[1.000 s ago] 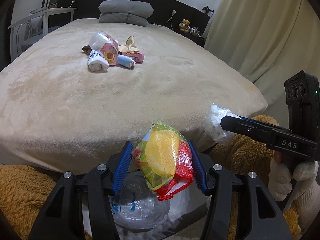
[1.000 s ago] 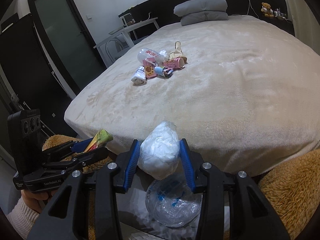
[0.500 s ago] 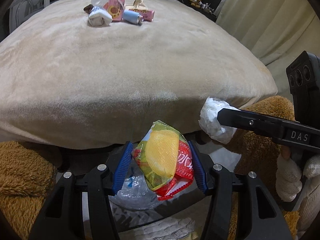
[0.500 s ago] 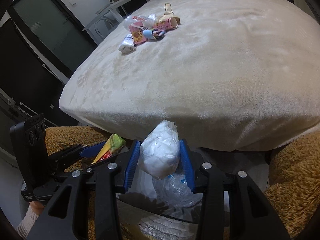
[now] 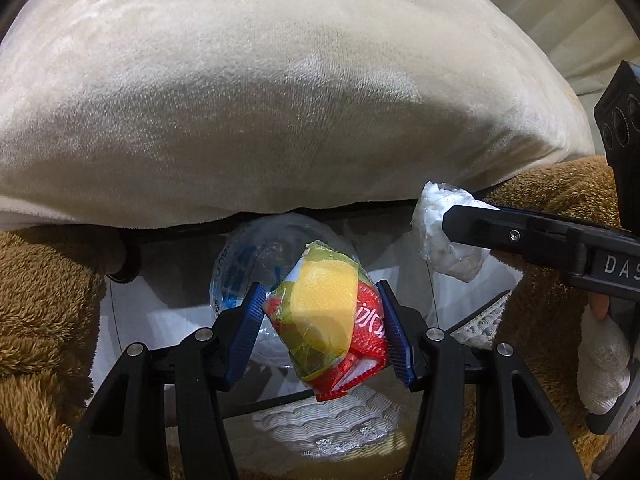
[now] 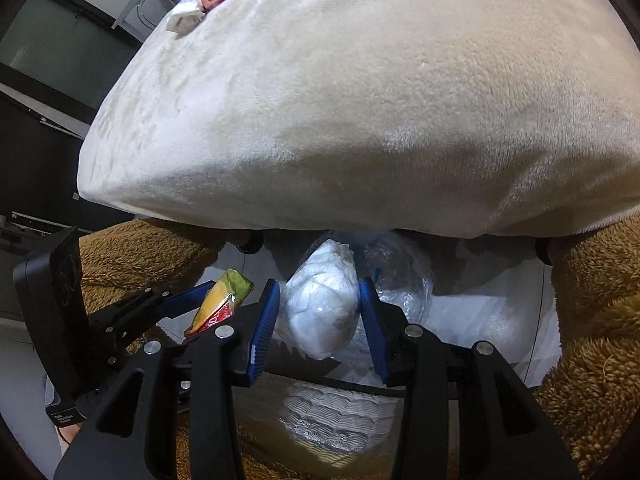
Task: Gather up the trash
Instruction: 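Carry the chip bag and white plastic ball with both tools down to the trash bag, then open both tools to drop the chip bag and plastic ball into the bag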
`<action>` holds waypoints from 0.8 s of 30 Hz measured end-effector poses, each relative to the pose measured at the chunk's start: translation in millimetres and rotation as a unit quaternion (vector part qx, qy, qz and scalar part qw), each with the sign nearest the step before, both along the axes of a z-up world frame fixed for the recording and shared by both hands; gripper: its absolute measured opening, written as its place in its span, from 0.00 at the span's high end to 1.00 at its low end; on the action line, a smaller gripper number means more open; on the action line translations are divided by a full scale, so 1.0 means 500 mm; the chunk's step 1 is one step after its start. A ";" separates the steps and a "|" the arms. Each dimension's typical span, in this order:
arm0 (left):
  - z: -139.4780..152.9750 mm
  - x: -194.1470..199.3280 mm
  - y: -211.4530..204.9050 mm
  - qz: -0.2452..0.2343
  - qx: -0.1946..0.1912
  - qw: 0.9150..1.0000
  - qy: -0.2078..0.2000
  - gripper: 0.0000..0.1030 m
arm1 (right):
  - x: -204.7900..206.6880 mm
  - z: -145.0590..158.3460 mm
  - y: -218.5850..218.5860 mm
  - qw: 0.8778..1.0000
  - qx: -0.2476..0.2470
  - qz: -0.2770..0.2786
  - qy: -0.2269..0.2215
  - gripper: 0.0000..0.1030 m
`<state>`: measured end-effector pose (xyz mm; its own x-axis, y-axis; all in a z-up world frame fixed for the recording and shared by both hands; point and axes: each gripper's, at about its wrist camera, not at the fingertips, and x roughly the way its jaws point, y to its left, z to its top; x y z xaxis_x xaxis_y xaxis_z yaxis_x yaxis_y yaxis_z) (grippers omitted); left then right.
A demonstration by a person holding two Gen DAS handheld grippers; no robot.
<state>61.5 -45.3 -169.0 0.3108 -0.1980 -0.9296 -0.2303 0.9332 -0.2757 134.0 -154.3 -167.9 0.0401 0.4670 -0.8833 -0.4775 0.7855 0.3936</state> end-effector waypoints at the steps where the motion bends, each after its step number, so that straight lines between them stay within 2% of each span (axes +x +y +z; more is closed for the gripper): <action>1: -0.005 0.000 0.002 -0.001 -0.001 1.000 0.005 0.47 | 0.003 -0.007 0.001 1.000 -0.003 -0.002 0.008 0.59; 7: -0.030 0.006 0.005 0.002 -0.010 0.999 0.032 0.47 | 0.007 -0.031 0.016 0.999 -0.020 -0.001 0.032 0.59; 15: -0.039 0.001 0.009 0.003 -0.013 0.999 0.044 0.46 | -0.001 -0.035 0.029 0.999 -0.020 0.002 0.034 0.57; 16: -0.040 0.004 0.007 0.001 -0.016 0.999 0.046 0.44 | -0.001 -0.036 0.032 0.999 -0.018 0.002 0.035 0.56; 17: -0.041 0.005 0.007 0.001 -0.014 0.999 0.048 0.39 | 0.001 -0.036 0.031 0.999 -0.015 0.001 0.039 0.50; 18: -0.042 0.006 0.009 0.004 -0.009 0.999 0.051 0.28 | 0.004 -0.035 0.029 0.999 -0.015 -0.002 0.039 0.48; 19: -0.037 0.006 0.009 0.006 -0.007 0.999 0.052 0.26 | 0.005 -0.036 0.029 0.999 -0.018 -0.005 0.037 0.48; 24: -0.024 0.003 0.018 0.017 -0.012 0.999 0.038 0.26 | 0.011 -0.032 0.022 0.999 -0.013 -0.013 0.041 0.48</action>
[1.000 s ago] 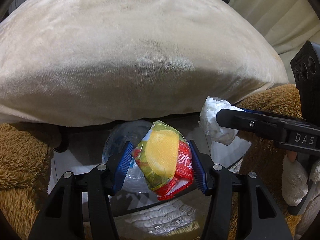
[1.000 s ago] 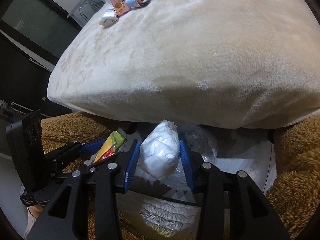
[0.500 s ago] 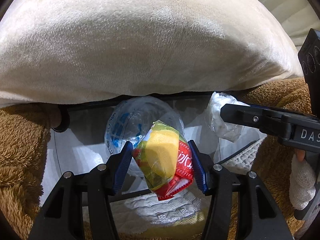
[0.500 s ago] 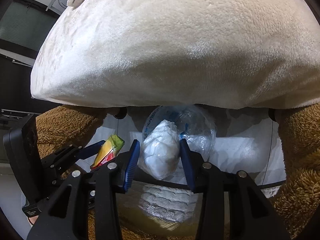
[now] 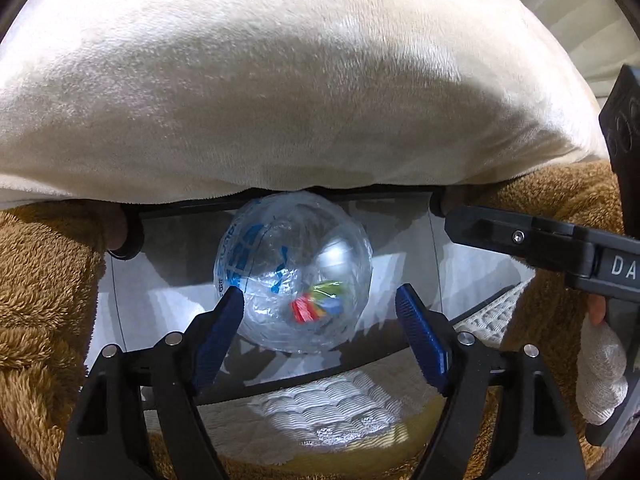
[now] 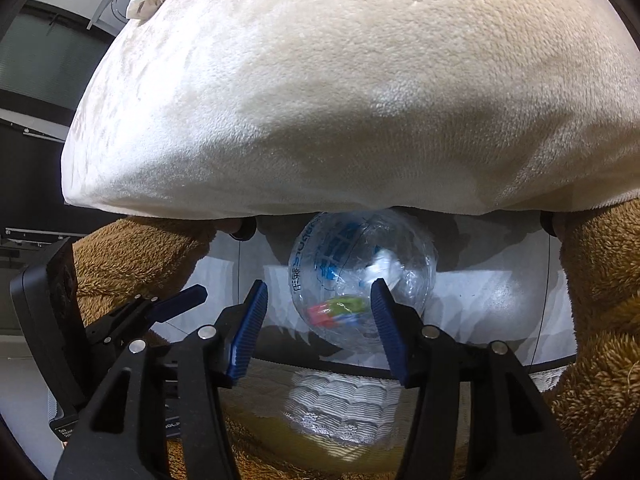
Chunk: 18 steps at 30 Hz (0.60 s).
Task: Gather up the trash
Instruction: 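Open both tools to drop the chip bag and plastic ball into the bag, then grasp the white packet with the left tool while the right tool grasps the pink box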
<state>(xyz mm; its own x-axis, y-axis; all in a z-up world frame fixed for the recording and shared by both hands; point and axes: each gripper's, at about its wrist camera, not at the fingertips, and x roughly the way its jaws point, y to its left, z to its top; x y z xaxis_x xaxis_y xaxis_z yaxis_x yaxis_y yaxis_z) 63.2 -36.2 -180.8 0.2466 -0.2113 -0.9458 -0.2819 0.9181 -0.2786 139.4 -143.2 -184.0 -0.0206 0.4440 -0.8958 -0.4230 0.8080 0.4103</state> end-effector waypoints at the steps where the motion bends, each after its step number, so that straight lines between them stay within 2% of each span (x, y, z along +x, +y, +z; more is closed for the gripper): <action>1: 0.002 0.000 0.002 0.002 0.000 1.000 -0.001 0.26 | 0.000 0.001 -0.001 1.000 0.001 0.000 -0.001 0.48; 10: 0.027 -0.007 0.013 0.012 -0.001 0.999 -0.032 0.26 | -0.003 0.028 -0.017 1.000 0.020 0.003 -0.024 0.48; 18: 0.086 -0.029 0.026 0.020 0.021 0.994 -0.106 0.26 | -0.027 0.096 -0.039 0.993 0.069 0.023 -0.095 0.48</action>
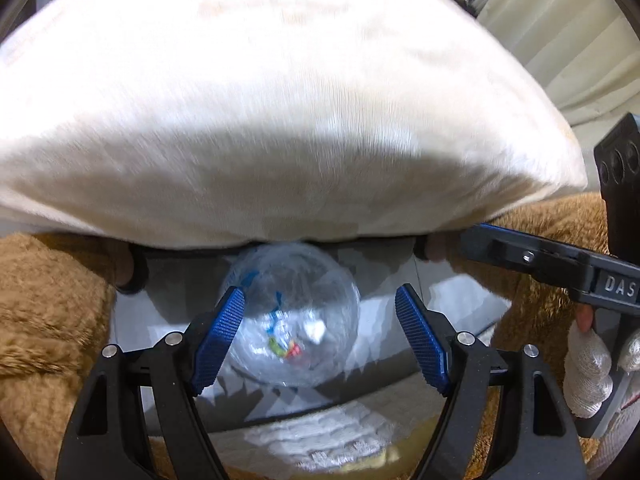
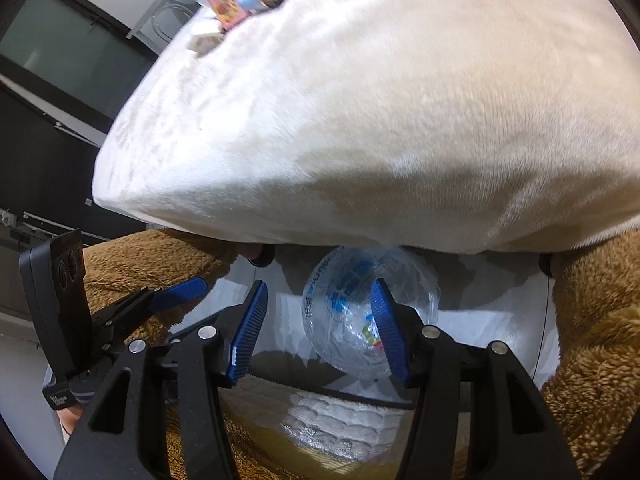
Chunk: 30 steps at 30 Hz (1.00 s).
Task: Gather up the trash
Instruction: 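Grasp the white packet with the left tool while the right tool grasps the pink box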
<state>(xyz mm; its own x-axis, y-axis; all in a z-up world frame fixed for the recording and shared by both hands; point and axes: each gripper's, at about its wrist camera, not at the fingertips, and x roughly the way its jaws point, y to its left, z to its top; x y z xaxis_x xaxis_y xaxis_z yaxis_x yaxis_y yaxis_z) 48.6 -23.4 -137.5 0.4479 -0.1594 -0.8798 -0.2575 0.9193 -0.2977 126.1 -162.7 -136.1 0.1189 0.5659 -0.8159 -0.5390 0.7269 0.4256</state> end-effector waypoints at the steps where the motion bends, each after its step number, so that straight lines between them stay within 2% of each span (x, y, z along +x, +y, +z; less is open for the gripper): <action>1: 0.010 -0.002 0.003 0.002 0.001 1.000 -0.012 0.26 | -0.004 0.011 -0.002 1.000 0.005 0.003 -0.015 0.48; 7: 0.071 -0.010 0.017 0.009 0.013 0.996 -0.085 0.26 | -0.011 0.076 -0.011 0.994 0.035 0.017 -0.101 0.48; 13: 0.119 0.003 0.061 0.024 0.029 0.991 -0.130 0.26 | 0.021 0.133 -0.008 0.984 0.053 0.021 -0.172 0.48; 22: 0.188 0.067 0.138 0.018 0.037 0.983 -0.178 0.26 | 0.123 0.171 0.047 0.979 0.056 0.029 -0.196 0.48; 30: 0.200 0.148 0.207 0.025 0.022 0.983 -0.178 0.26 | 0.225 0.175 0.116 0.975 0.053 0.038 -0.211 0.45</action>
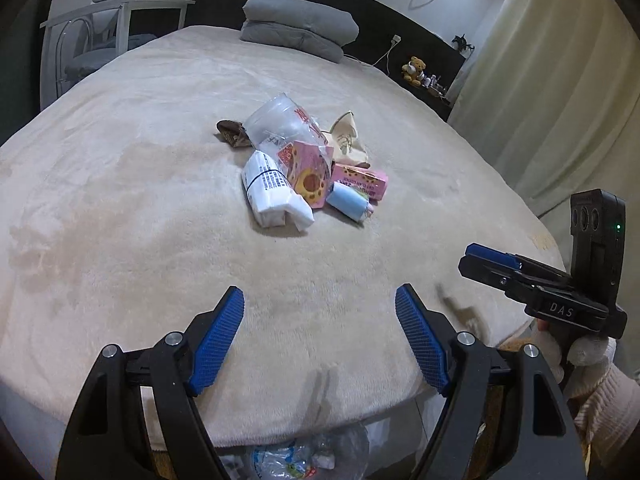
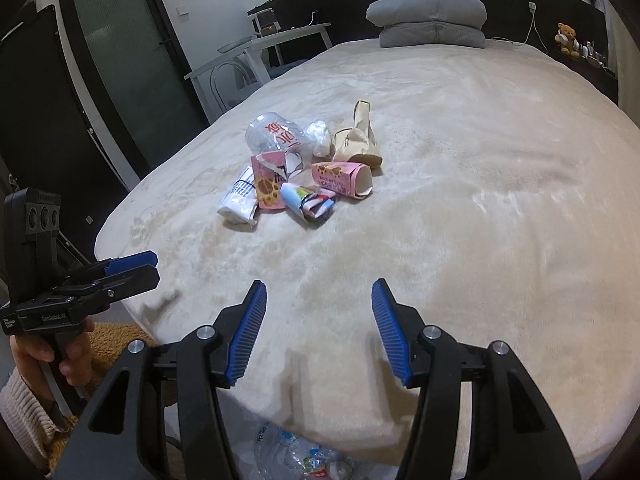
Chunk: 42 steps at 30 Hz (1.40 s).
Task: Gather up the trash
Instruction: 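Grasp the white packet with the left tool while the right tool grasps the pink box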
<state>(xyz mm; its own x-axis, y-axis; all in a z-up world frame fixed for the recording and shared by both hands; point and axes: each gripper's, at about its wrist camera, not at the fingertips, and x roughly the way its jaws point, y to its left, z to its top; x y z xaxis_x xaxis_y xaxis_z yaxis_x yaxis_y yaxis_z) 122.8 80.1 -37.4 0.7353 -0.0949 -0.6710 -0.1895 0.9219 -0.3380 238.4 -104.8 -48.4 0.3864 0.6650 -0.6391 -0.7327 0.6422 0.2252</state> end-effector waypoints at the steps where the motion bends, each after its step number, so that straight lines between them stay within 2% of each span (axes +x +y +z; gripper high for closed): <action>1: 0.001 0.011 0.006 -0.001 0.002 1.000 0.001 0.26 | 0.015 0.000 0.006 1.000 0.002 -0.001 0.002 0.45; 6: 0.001 0.068 0.046 0.000 0.004 1.000 0.004 0.26 | 0.083 -0.005 0.050 1.000 0.002 0.002 0.002 0.43; 13: -0.018 0.147 0.110 -0.002 -0.034 0.999 0.008 0.26 | 0.166 -0.024 0.110 1.000 -0.011 0.007 0.003 0.42; 16: -0.032 0.180 0.118 -0.019 -0.053 0.998 0.019 0.26 | 0.198 -0.034 0.127 1.000 -0.012 0.017 0.009 0.42; 22: -0.053 0.224 0.106 -0.041 -0.013 0.998 0.049 0.27 | 0.233 -0.048 0.164 0.998 -0.023 0.054 0.011 0.42; 26: -0.063 0.233 0.107 -0.049 -0.006 0.997 0.056 0.27 | 0.237 -0.050 0.187 0.997 -0.028 0.074 0.002 0.42; 28: -0.067 0.238 0.109 -0.052 -0.001 0.997 0.059 0.40 | 0.239 -0.051 0.196 0.996 -0.032 0.082 -0.004 0.42; 30: -0.074 0.243 0.114 -0.052 0.003 0.997 0.065 0.45 | 0.239 -0.054 0.206 0.995 -0.038 0.089 -0.004 0.49; 31: -0.076 0.244 0.115 -0.053 0.004 0.996 0.065 0.47 | 0.236 -0.055 0.209 0.995 -0.043 0.090 -0.007 0.56; 38: -0.073 0.241 0.112 -0.049 0.017 0.997 0.059 0.54 | 0.207 -0.049 0.204 0.993 -0.051 0.097 -0.033 0.68; 42: -0.067 0.234 0.112 -0.044 0.020 0.998 0.051 0.55 | 0.193 -0.041 0.195 0.994 -0.046 0.094 -0.040 0.70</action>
